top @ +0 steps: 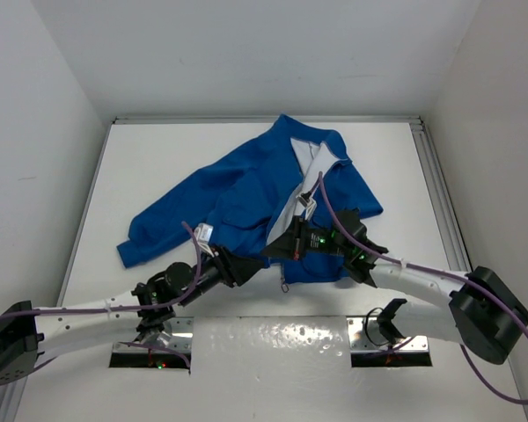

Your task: Zip up the jacket

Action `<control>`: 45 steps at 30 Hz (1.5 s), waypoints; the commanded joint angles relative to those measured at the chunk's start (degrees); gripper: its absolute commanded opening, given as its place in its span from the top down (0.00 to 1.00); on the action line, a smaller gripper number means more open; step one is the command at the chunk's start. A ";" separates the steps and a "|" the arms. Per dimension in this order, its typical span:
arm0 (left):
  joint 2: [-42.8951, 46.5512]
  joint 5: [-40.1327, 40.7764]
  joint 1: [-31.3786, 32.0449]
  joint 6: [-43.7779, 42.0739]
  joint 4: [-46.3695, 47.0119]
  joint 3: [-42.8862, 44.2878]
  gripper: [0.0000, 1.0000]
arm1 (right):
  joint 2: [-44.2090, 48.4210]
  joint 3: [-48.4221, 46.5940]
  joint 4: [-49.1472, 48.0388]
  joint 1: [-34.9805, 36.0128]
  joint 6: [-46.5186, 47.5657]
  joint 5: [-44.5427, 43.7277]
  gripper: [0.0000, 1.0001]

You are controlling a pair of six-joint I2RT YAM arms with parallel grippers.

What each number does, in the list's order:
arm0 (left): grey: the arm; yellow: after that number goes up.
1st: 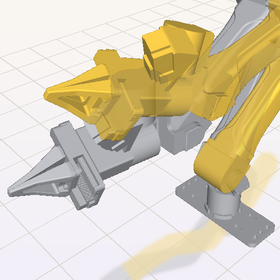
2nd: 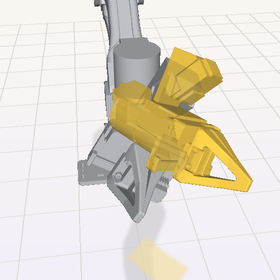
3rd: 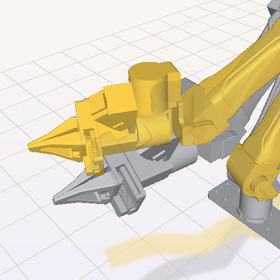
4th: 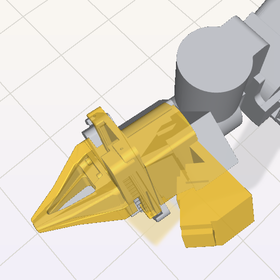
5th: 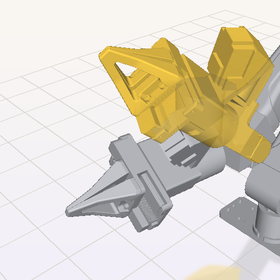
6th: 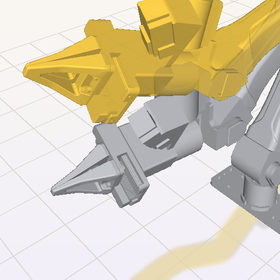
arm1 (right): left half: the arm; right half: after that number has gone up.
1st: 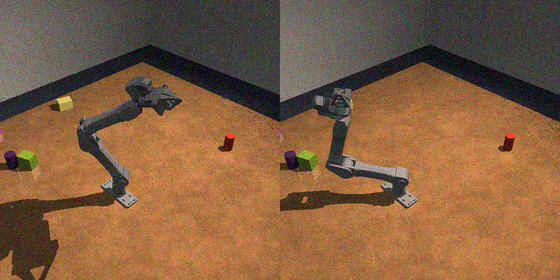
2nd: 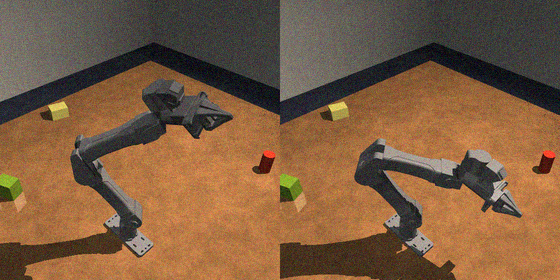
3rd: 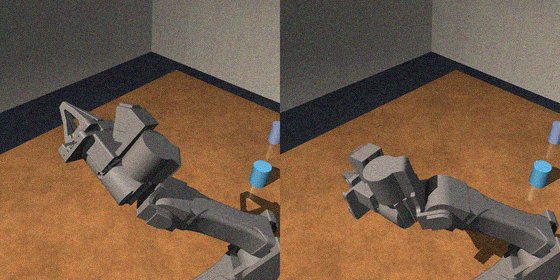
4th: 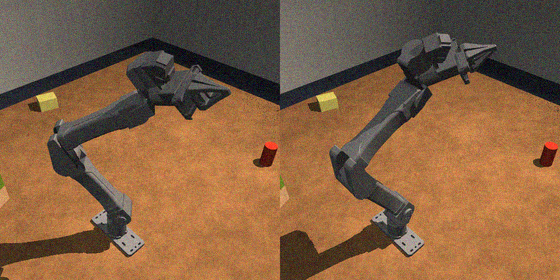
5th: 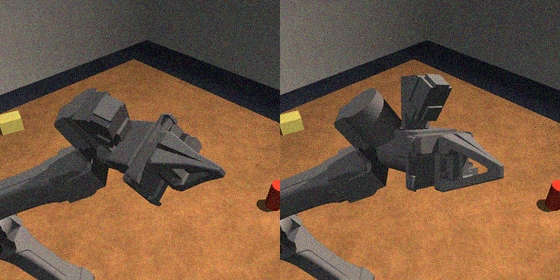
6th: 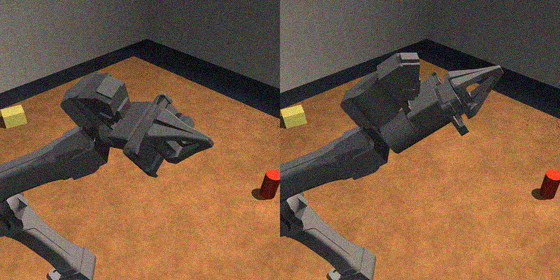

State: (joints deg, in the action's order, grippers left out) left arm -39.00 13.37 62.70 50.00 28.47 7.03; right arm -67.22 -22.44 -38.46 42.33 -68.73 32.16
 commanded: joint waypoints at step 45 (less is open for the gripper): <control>-0.81 -3.00 -2.05 -5.70 7.13 1.15 0.74 | -7.22 2.14 -15.69 -1.72 -7.30 4.58 1.00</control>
State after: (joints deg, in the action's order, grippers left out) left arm -40.42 9.87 61.28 44.88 33.36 7.14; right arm -74.41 -20.05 -50.98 40.69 -76.47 35.18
